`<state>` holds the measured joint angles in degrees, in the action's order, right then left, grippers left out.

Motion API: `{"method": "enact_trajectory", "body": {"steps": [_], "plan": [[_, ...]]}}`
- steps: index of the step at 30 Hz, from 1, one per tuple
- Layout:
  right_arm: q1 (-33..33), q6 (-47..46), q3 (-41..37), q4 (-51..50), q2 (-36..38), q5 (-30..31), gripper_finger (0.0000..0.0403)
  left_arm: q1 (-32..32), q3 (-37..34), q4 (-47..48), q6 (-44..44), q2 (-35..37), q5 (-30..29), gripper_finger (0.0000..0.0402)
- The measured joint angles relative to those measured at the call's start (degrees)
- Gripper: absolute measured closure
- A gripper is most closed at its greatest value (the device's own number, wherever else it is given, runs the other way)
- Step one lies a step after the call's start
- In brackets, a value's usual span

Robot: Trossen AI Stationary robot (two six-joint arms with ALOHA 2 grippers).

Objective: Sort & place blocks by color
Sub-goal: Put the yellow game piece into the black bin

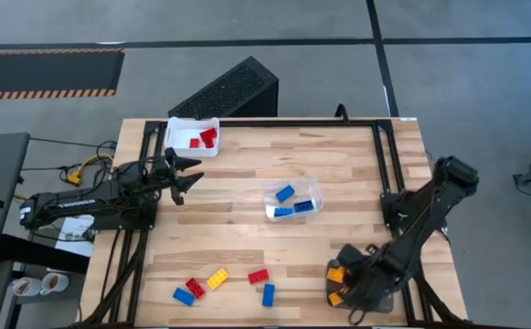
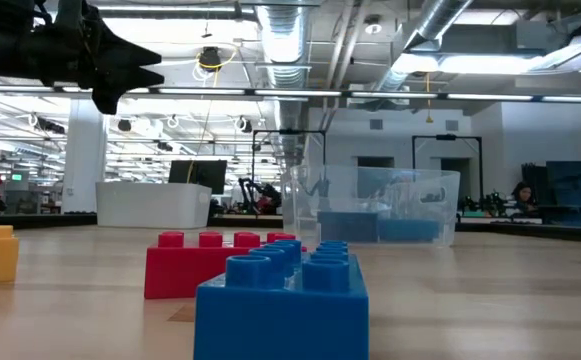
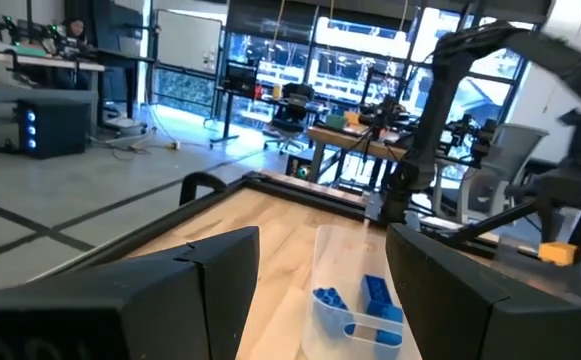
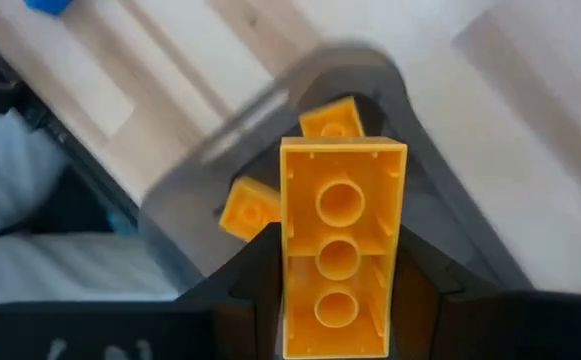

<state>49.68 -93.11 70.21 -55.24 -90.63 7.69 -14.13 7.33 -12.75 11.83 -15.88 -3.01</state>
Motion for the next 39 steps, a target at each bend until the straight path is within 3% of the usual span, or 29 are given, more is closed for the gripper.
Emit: {"method": "enact_trajectory", "body": {"steps": [4,8,21,39], "plan": [[2.6,-4.0,-9.6,10.7,6.5,0.2,0.0259,0.0,0.0,-0.5,-0.1,0.0,0.0,0.0196],[3.6,-5.6,-13.7,18.5,8.1,2.0,0.0253,0.0,0.0,-0.5,-0.7,0.0,0.0,0.0196],[0.6,-4.6,-13.8,14.3,5.7,-3.7,0.0141,0.0,0.0,5.4,0.8,0.0,0.0,0.0196],[-3.4,-1.6,-12.8,12.6,5.0,-4.8,0.0132,0.0,0.0,8.7,3.7,0.0,2.8,0.0196]]}}
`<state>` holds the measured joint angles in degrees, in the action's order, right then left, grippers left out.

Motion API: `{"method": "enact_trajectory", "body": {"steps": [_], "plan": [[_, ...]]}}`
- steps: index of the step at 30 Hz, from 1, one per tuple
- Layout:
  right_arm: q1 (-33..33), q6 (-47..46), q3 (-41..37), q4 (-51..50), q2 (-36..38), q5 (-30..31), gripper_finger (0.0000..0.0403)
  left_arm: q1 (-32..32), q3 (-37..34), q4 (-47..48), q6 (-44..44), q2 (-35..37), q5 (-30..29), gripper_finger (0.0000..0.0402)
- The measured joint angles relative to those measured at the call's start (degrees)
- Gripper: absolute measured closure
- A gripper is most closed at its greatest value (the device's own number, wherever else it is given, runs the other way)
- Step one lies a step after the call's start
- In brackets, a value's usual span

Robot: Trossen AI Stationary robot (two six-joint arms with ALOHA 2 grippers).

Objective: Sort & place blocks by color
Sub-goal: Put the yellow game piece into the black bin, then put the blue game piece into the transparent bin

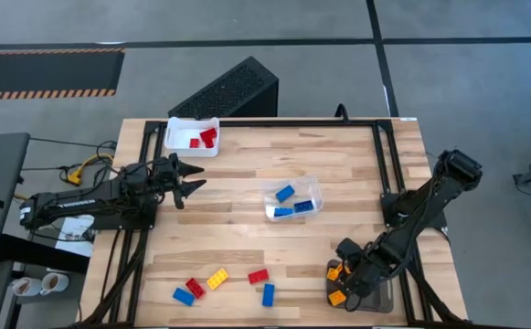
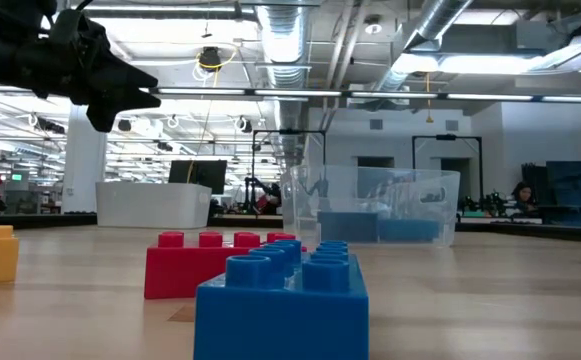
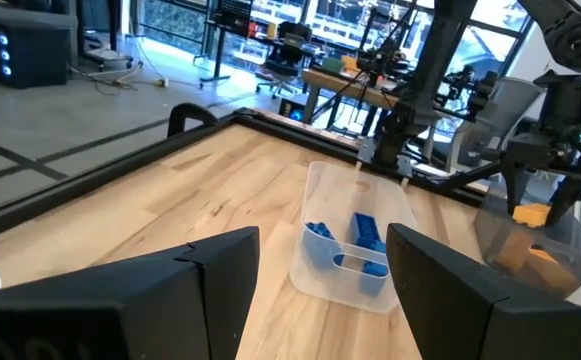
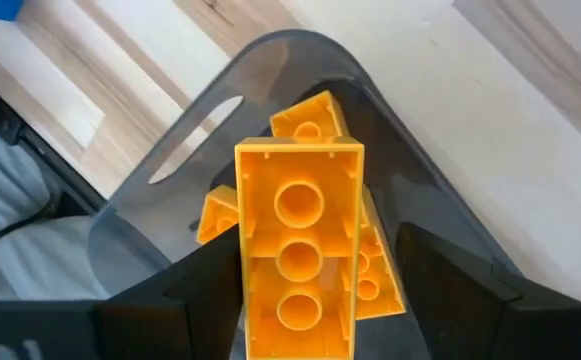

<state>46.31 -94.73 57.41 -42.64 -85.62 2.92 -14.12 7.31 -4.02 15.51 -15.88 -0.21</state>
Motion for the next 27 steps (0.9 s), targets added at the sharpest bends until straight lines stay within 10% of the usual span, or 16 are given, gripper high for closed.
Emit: {"method": "enact_trajectory", "body": {"steps": [27], "plan": [[-3.4,1.1,0.7,0.8,0.0,-8.9,0.0132,0.0,0.0,-1.5,-0.1,0.0,1.4,0.0196]]}}
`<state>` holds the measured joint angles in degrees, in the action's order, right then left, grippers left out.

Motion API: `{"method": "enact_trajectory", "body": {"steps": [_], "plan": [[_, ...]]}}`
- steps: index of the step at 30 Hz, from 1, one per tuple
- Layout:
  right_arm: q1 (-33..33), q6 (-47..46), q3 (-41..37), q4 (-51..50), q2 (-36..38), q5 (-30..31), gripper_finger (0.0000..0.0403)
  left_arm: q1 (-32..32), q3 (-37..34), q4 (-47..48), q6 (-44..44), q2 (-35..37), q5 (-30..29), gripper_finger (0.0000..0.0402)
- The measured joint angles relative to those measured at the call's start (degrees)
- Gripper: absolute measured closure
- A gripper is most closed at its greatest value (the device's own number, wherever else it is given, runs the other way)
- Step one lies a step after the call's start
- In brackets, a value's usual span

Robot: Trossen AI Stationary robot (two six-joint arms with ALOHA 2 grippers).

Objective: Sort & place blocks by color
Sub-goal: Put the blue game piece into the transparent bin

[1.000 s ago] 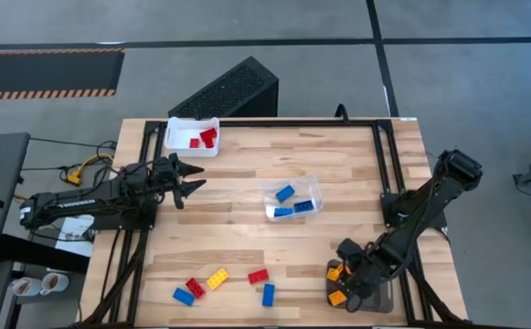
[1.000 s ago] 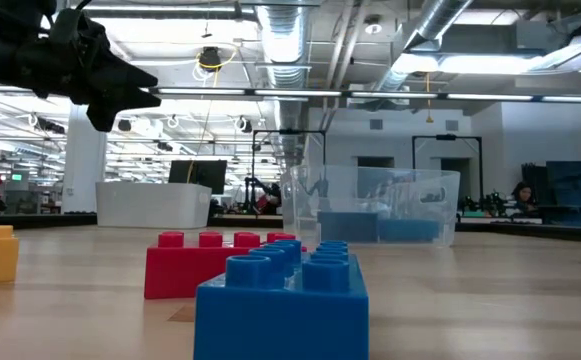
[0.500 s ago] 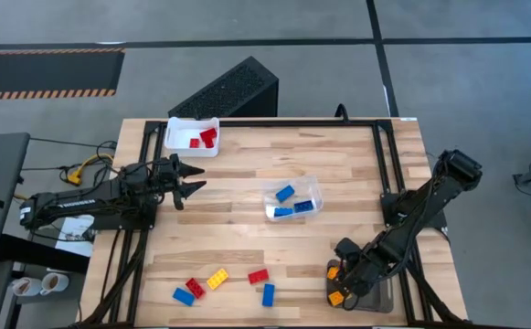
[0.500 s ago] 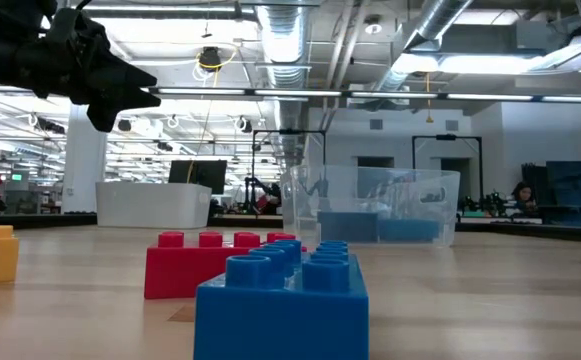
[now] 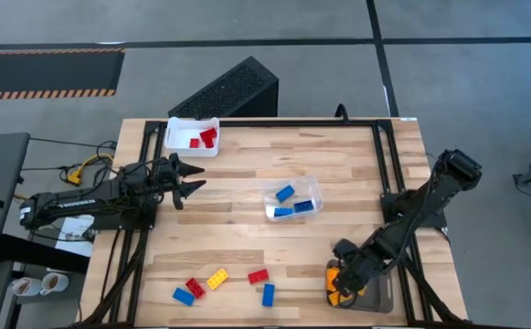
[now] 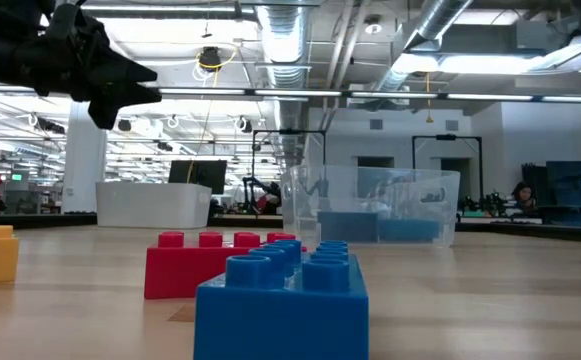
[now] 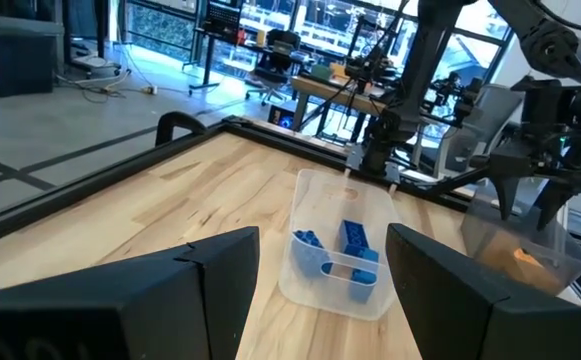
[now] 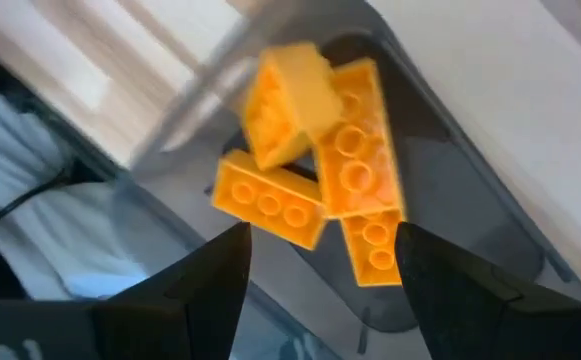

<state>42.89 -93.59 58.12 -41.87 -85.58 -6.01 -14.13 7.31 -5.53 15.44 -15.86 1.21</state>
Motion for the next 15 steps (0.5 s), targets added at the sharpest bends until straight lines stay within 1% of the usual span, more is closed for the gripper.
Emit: {"method": "enact_trajectory", "body": {"steps": [4,6,11,15], "plan": [[-2.9,4.7,2.5,0.1,0.0,0.6,0.0132,0.0,0.0,-0.1,0.1,0.0,0.0,0.0196],[-4.7,8.5,4.4,0.1,0.0,2.6,0.0132,0.0,0.0,-0.5,0.1,0.0,-0.1,0.0196],[-9.4,21.2,9.2,1.0,0.0,10.9,0.0133,0.0,0.0,-1.5,0.1,0.0,-0.1,0.0196],[-12.4,32.7,10.1,7.4,0.1,20.8,0.0133,0.0,0.0,-1.4,0.1,0.0,-0.1,0.0196]]}}
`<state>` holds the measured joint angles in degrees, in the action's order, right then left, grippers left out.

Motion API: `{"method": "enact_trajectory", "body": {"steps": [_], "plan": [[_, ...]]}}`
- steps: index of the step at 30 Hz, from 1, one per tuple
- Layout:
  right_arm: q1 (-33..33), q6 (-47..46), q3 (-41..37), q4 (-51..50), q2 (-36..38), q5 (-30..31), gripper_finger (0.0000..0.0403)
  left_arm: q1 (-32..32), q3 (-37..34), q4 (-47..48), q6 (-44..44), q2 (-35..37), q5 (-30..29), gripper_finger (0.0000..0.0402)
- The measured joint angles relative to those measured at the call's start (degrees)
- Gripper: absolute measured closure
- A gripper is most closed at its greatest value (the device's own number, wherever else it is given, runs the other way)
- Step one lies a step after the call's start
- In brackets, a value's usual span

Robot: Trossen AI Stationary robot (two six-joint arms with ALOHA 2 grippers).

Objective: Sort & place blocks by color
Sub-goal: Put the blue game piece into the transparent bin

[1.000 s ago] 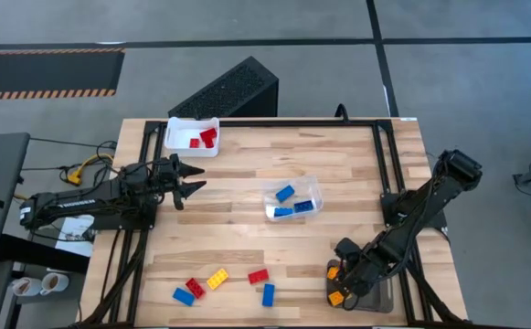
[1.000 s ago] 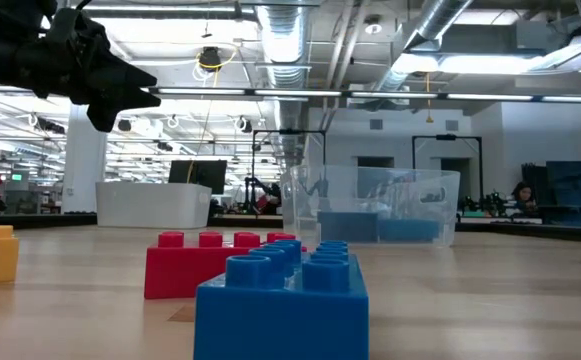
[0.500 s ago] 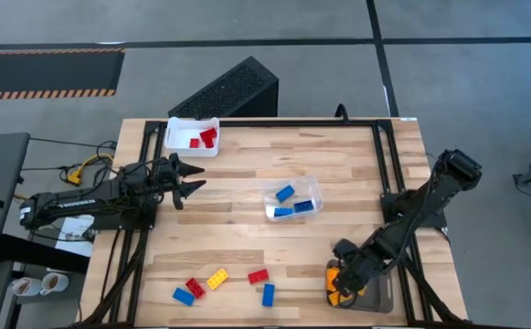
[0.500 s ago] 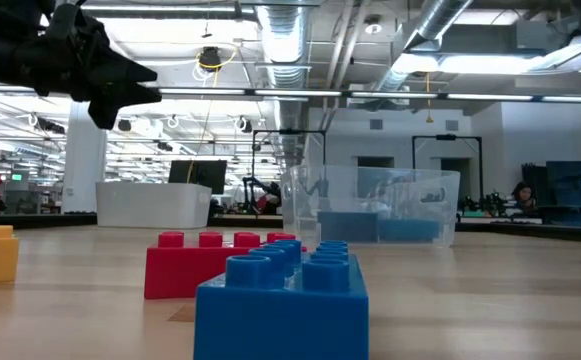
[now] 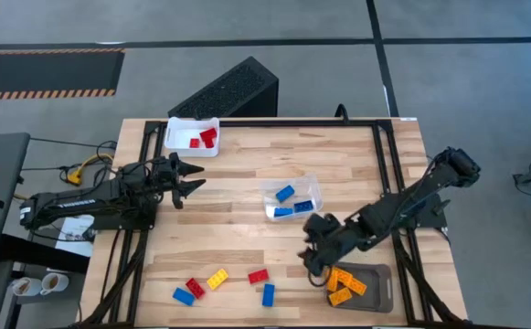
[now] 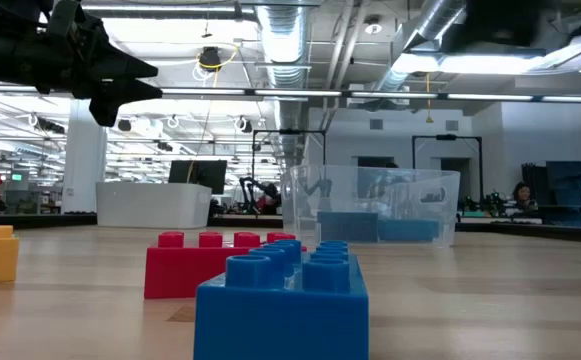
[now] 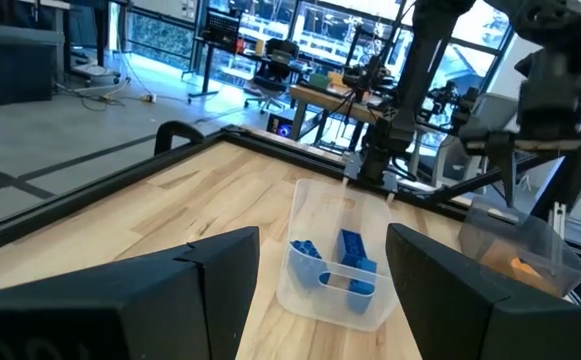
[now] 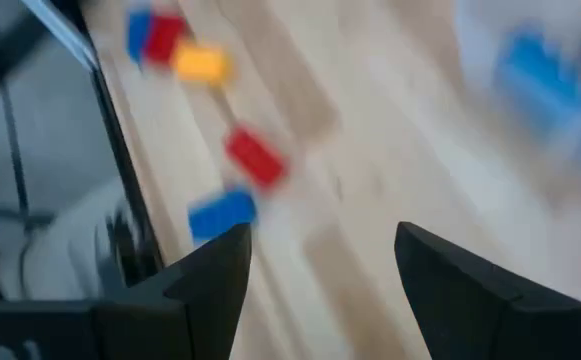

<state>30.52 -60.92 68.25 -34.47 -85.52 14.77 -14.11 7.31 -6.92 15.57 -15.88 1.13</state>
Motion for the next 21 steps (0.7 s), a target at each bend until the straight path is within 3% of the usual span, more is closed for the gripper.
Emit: {"method": "enact_trajectory", "body": {"steps": [7,14,21], "plan": [[-4.5,20.4,-0.1,13.0,-3.7,3.2,0.0133,0.0,0.0,1.2,0.1,0.0,0.0,0.0196],[-5.8,51.4,0.0,17.2,-12.9,1.9,0.0133,0.0,0.0,1.8,0.1,-0.5,0.0,0.0196],[-3.5,64.2,5.9,18.9,-20.1,8.2,0.0133,0.0,0.0,1.4,-0.2,-1.0,0.0,0.0196]]}}
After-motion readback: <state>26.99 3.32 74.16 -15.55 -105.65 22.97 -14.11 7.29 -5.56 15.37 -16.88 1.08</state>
